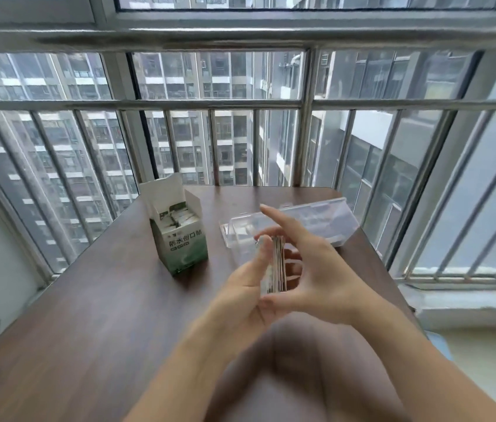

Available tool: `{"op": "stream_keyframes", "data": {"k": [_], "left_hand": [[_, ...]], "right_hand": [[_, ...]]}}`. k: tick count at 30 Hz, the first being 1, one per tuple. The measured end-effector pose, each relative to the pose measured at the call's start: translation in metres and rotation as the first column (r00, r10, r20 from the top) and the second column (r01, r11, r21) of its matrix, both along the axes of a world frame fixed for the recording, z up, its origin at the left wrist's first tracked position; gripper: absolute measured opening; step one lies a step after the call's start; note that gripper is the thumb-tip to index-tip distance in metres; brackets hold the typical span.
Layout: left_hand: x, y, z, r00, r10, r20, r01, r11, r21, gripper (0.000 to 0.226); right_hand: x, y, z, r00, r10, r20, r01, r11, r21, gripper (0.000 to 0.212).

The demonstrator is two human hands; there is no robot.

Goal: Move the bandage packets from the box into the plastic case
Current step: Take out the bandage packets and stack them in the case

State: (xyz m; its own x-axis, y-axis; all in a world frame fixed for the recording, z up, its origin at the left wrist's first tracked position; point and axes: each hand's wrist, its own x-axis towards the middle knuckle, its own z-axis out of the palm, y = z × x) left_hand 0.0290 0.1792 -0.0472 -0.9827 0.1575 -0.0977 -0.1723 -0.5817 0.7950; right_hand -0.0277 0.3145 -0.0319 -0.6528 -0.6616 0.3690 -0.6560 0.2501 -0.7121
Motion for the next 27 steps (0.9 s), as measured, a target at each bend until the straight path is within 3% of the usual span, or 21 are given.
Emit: {"op": "stream_keyframes", "data": {"k": [3, 5, 9, 12, 17, 23, 27], "left_hand": [[0.001, -0.005, -0.005, 0.999, -0.045, 0.025, 0.041, 0.988, 0.147, 0.051], [0.001, -0.005, -0.01, 0.999, -0.036, 0.009, 0.034, 0.991, 0.129, 0.045], [0.002, -0.002, -0.017, 1.0, -0.007, -0.006, 0.007, 0.997, 0.076, 0.037], [0.005, -0.003, -0.017, 0.999, -0.025, -0.032, 0.027, 0.998, 0.06, 0.032], [0.006, -0.008, -0.016, 0.999, -0.046, -0.023, 0.048, 0.995, 0.093, 0.036], [0.003, -0.011, -0.011, 0.994, -0.071, 0.086, 0.045, 0.961, 0.273, 0.048], [0.005, -0.006, -0.015, 1.0, -0.03, 0.005, 0.03, 0.999, 0.033, 0.033]], "right_hand": [[-0.003, 0.004, -0.011, 0.998, -0.03, 0.058, 0.039, 0.988, -0.147, 0.11], [-0.002, 0.004, -0.018, 0.993, -0.025, 0.12, 0.047, 0.981, -0.186, 0.109], [0.0, 0.005, -0.027, 0.992, -0.006, 0.125, 0.021, 0.993, -0.118, 0.116], [-0.002, 0.003, -0.031, 0.993, -0.022, 0.113, 0.041, 0.985, -0.169, 0.106], [-0.005, 0.003, -0.034, 0.971, 0.034, 0.235, 0.038, 0.955, -0.295, 0.104], [-0.006, 0.008, -0.031, 0.947, 0.09, 0.309, 0.016, 0.945, -0.326, 0.108], [-0.001, 0.003, -0.03, 0.981, 0.043, 0.188, -0.008, 0.983, -0.186, 0.113]]}}
